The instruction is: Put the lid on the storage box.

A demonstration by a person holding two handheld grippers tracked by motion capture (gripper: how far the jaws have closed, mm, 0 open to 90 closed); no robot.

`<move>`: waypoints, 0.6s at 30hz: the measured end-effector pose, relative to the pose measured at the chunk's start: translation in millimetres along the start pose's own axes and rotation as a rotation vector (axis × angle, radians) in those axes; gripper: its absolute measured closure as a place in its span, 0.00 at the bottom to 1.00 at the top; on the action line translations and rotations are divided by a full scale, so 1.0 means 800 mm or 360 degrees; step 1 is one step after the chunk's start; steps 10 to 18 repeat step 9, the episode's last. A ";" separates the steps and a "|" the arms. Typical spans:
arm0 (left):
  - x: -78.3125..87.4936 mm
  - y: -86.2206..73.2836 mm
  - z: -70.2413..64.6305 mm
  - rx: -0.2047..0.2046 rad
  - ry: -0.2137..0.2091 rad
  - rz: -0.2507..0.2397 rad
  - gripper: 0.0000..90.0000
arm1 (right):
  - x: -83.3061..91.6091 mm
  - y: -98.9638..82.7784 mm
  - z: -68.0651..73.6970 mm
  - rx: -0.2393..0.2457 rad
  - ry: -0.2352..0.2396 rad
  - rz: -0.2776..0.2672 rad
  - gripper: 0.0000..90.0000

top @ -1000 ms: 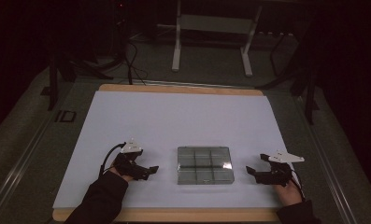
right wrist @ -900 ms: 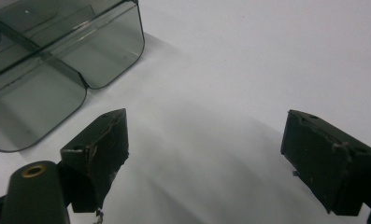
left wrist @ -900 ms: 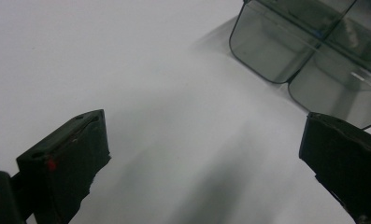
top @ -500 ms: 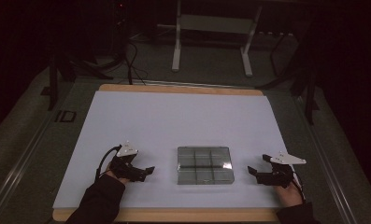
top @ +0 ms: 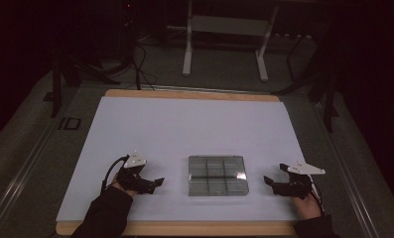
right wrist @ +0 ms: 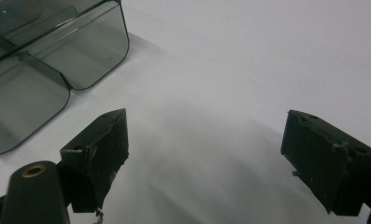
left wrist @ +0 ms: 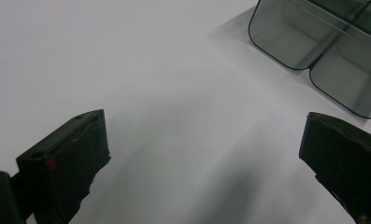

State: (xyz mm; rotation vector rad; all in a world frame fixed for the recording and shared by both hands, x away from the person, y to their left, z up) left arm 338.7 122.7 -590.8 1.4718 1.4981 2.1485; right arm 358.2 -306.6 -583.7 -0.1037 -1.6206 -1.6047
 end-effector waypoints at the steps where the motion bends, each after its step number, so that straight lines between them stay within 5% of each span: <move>1: 0.000 0.000 0.000 0.0002 -0.0003 0.0002 0.03 | 0.000 0.000 0.000 0.0000 -0.0001 -0.0001 0.16; 18: 0.000 0.000 0.000 0.0005 -0.0011 -0.0007 0.03 | -0.001 -0.001 0.000 -0.0002 -0.0004 0.0009 0.16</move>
Point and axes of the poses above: each handheld gripper's, and its own axes: x roughly backward along the jaws, y roughly out of its top, z roughly to its left, the point moved 9 cm from there along -x, roughly forward along the jaws, and after that the axes turned 12 degrees about -x, right-handed, at the moved point
